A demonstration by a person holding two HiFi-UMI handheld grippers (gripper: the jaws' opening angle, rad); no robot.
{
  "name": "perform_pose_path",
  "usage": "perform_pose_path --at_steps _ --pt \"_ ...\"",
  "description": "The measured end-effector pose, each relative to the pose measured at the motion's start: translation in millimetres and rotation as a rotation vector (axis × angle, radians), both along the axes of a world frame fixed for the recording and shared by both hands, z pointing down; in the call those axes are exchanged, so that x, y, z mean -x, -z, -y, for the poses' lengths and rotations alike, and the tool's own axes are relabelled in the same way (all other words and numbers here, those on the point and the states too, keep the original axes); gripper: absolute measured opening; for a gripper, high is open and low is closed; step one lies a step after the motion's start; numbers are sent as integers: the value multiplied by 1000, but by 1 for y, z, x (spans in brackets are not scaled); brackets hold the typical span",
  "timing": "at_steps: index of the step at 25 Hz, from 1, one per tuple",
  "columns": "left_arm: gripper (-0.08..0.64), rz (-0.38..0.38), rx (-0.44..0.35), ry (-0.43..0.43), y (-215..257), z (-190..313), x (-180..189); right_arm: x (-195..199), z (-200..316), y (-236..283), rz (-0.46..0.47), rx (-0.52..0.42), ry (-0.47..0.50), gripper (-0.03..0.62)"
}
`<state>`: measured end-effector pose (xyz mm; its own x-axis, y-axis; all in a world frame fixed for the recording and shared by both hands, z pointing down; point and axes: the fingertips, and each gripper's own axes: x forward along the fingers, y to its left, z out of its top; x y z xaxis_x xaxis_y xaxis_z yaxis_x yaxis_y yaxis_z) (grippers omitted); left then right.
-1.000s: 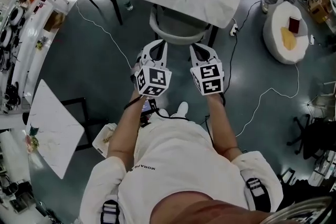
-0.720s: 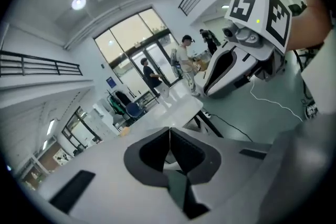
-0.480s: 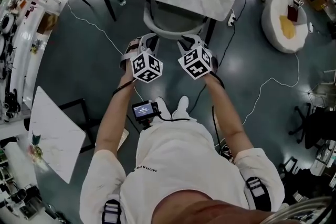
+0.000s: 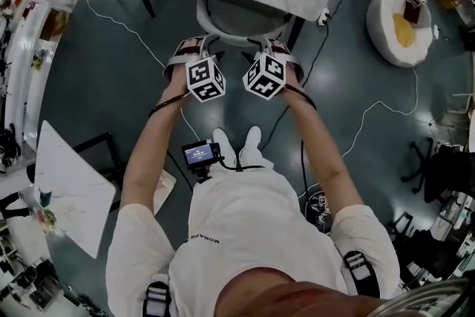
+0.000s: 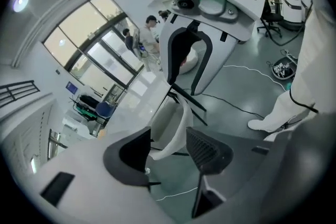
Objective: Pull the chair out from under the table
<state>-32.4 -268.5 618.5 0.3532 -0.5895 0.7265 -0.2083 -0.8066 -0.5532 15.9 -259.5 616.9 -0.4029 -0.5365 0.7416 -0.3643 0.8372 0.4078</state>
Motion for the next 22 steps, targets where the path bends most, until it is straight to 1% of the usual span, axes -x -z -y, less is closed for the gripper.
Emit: perform_pose_path --at_steps 3,6,8,11,13,17,19,22 --pt "217 48 7 -47 -13 3 -2 2 2 -16 -55 2 42 184" --pt "228 113 5 -92 -30 8 -2 5 6 -35 -143 -7 89 197" --pt "247 147 -1 -107 -43 15 1 9 13 -49 -180 -4 111 207" --pt "264 204 -8 -132 -66 21 7 13 20 -70 -216 -8 129 226" --pt "264 225 -22 -156 -78 26 7 9 27 -84 -247 -26 126 249" --pt "270 294 -106 -210 -96 42 14 12 44 -103 -262 -63 113 249" --pt "273 316 -104 -216 -108 49 18 13 50 -111 -268 -71 109 249" --pt "273 327 -84 -220 -121 55 22 12 55 -125 -300 -57 116 249"
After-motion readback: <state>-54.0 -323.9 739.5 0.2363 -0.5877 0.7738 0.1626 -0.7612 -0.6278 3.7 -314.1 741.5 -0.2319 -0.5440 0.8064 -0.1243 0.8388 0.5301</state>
